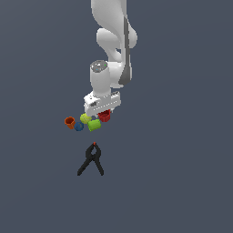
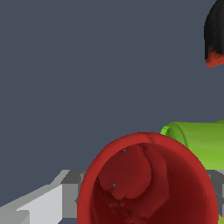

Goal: Pick up a designated object from a clutter of objects.

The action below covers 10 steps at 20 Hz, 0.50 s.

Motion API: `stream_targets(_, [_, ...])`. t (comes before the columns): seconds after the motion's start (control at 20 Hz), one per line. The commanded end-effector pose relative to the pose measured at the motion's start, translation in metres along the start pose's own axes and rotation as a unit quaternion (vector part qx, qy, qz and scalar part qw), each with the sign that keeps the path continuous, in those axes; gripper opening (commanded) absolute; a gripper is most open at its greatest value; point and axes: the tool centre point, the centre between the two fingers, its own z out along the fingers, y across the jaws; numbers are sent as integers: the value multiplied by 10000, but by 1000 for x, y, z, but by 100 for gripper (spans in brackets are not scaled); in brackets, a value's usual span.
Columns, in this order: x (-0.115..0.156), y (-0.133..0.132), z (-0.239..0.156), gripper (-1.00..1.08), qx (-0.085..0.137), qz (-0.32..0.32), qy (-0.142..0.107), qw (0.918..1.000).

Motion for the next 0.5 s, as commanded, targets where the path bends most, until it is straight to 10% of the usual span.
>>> stream_targets(0.0, [1, 3, -10, -100, -2, 2, 0, 10000])
stream_targets(0.45, [3, 19, -66, -100, 13, 10, -38, 10000])
